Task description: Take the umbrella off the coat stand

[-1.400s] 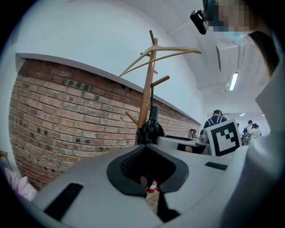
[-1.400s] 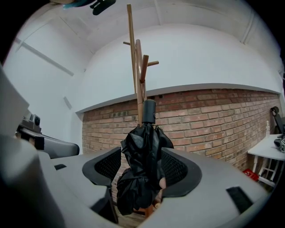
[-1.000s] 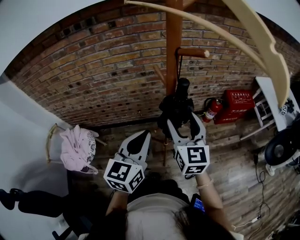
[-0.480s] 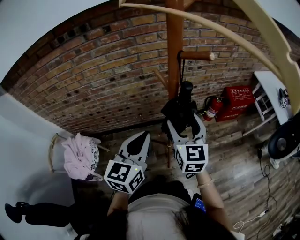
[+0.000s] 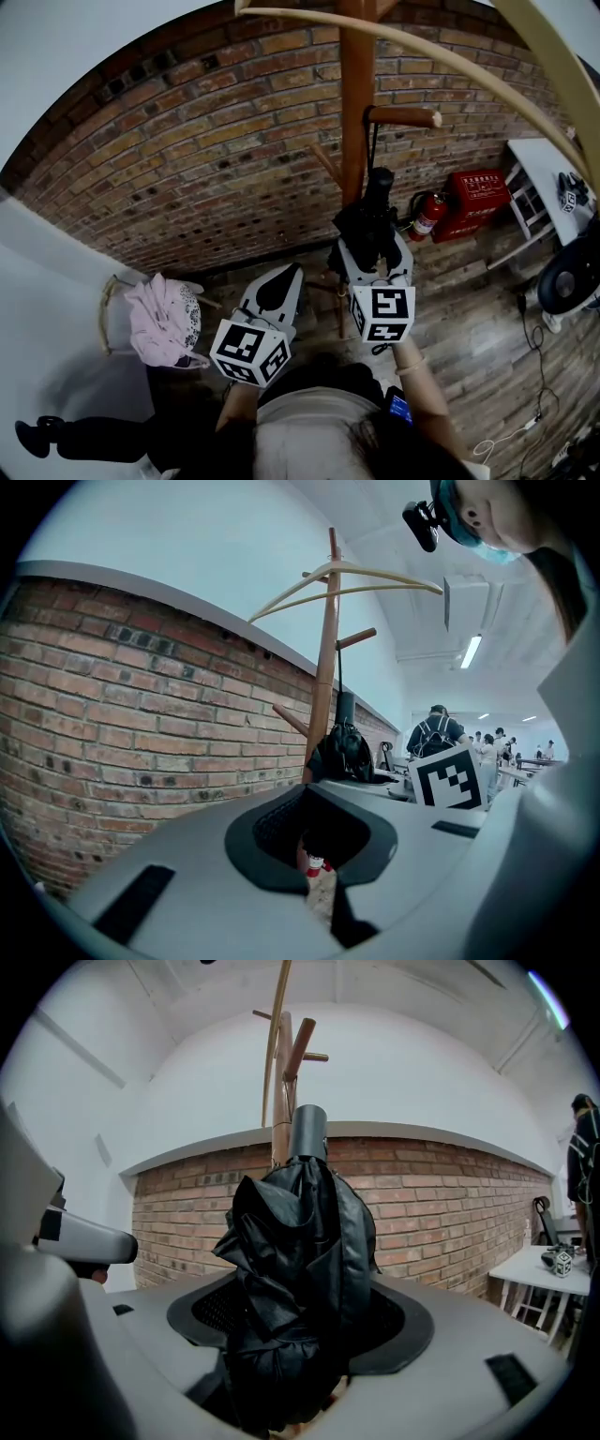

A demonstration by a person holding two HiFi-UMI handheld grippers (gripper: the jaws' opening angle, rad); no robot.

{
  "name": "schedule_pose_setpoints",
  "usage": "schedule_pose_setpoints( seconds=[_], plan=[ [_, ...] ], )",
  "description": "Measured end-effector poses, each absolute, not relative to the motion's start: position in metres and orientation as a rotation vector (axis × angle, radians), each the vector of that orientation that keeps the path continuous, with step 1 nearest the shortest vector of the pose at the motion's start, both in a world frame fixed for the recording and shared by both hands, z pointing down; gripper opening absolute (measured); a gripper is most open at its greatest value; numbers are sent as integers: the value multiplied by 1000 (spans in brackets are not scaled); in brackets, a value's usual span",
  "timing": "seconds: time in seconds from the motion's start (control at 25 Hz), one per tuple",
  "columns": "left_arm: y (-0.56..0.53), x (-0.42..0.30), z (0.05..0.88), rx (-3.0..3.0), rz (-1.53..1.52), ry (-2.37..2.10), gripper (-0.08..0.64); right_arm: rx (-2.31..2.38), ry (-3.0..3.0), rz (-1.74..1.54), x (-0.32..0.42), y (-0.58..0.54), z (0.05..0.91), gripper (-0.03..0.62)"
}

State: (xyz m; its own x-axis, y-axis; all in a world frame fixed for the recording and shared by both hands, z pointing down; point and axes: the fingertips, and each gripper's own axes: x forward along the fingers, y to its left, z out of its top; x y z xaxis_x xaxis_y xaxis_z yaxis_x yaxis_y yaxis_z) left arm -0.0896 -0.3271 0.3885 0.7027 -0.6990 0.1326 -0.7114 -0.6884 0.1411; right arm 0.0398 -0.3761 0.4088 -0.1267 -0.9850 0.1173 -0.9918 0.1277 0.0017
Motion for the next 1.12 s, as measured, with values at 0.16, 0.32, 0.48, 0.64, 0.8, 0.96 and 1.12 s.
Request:
schedule_pose_setpoints(
  seconds=[0.16,0.32,0.48,0.64,0.8,0.96,1.12],
  plan=[
    [-331,-90,388,2735,104,-1135,9,2018,-2260,131,39,-381,409,330],
    [-332,-95,387,2733,96,-1142,9,2000,-2260,135,36,-382,410,300],
    [-332,-98,385,2728,84,-1149,9,1972,-2266,157,36,-381,409,282],
    [-332,-99,383,2720,66,-1152,9,1952,-2280,185,37,-380,408,278],
    [-333,-97,381,2682,12,-1124,9,1930,-2292,203,36,-379,406,276],
    [-333,-97,380,2670,-13,-1120,9,1914,-2301,210,35,-375,406,276],
    [-332,-95,379,2661,-40,-1111,9,1901,-2311,199,36,-370,402,276]
  ],
)
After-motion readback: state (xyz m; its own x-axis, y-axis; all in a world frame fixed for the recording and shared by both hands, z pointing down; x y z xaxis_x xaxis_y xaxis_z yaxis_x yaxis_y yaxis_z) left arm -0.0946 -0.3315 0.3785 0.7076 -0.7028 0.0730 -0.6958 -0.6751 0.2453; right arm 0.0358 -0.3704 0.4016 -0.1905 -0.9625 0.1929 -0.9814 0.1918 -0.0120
